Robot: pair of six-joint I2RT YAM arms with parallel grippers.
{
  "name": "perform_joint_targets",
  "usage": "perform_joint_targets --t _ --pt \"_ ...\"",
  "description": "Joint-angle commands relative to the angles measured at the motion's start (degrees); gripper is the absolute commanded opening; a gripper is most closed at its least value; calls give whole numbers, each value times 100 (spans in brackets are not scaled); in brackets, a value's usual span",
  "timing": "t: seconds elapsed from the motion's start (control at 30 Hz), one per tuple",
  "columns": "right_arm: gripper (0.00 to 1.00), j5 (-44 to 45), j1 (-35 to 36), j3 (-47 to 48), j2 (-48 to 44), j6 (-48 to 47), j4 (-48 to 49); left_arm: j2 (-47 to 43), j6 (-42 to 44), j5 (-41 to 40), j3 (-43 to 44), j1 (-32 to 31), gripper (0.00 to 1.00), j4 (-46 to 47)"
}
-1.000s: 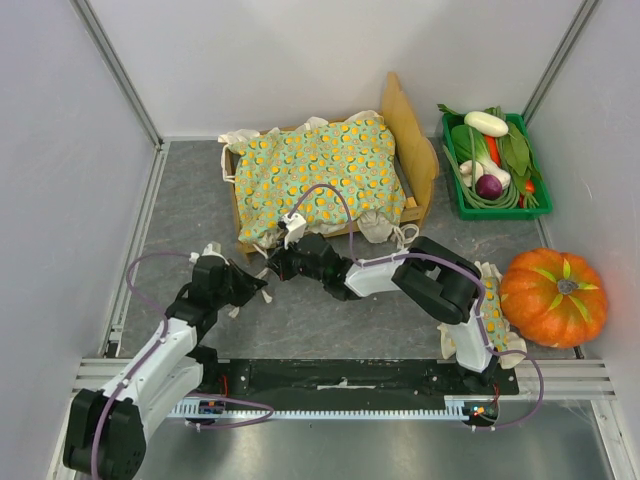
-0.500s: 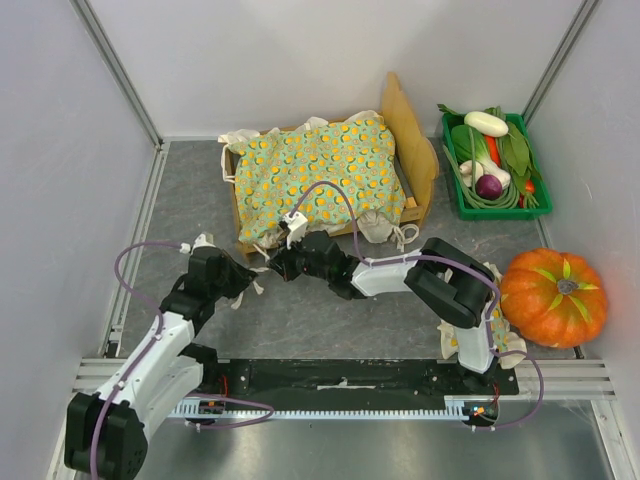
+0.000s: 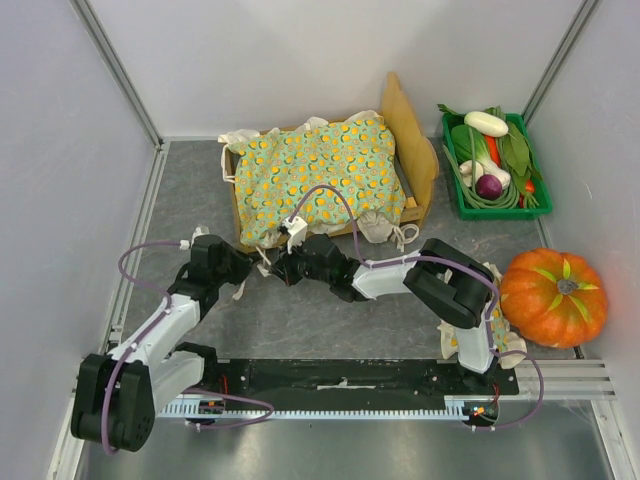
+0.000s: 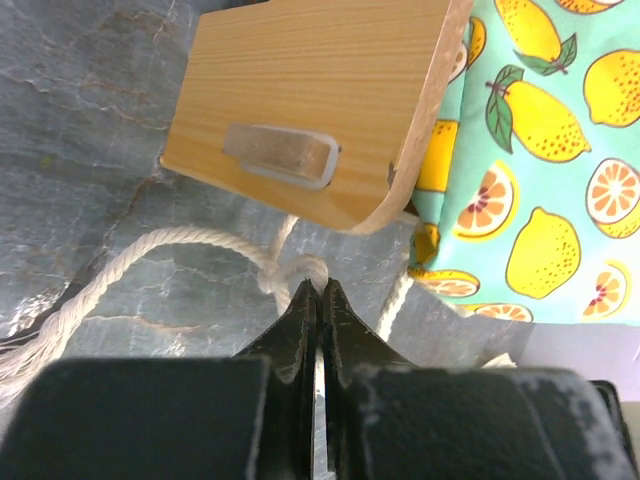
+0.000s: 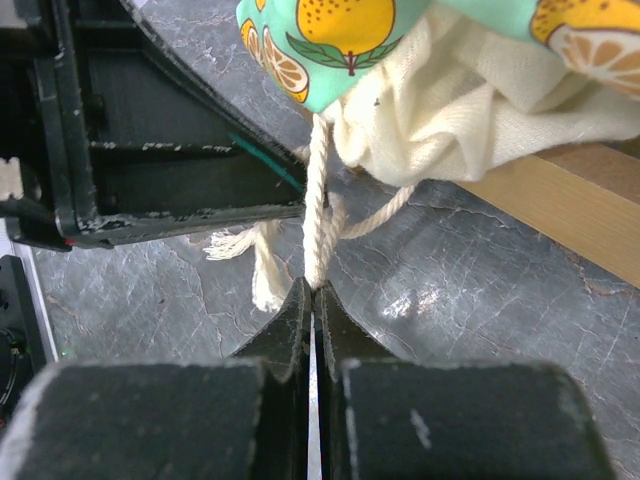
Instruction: Set up the pet bed
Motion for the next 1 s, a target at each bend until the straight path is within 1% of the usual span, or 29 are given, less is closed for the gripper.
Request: perform_joint_targets --t 0.0,0.17,0.33,0.67,0.8,0.97 --pt "0 -123 71 -23 -77 -142 112 149 -556 89 -46 50 2 726" --pt "0 -149 132 -32 -139 -168 121 387 -715 19 -178 68 2 1068" --pt "0 -184 141 -40 -236 -238 69 440 -724 -245 -205 76 2 1183" --pt "0 -430 141 -67 -341 -300 60 791 -565 -184 -46 85 2 1306" --pt "0 -588 133 143 -297 -353 -63 940 -399 -8 15 85 2 1341" --pt "0 -703 141 530 -139 -362 -265 1116 -197 405 -37 76 2 1473"
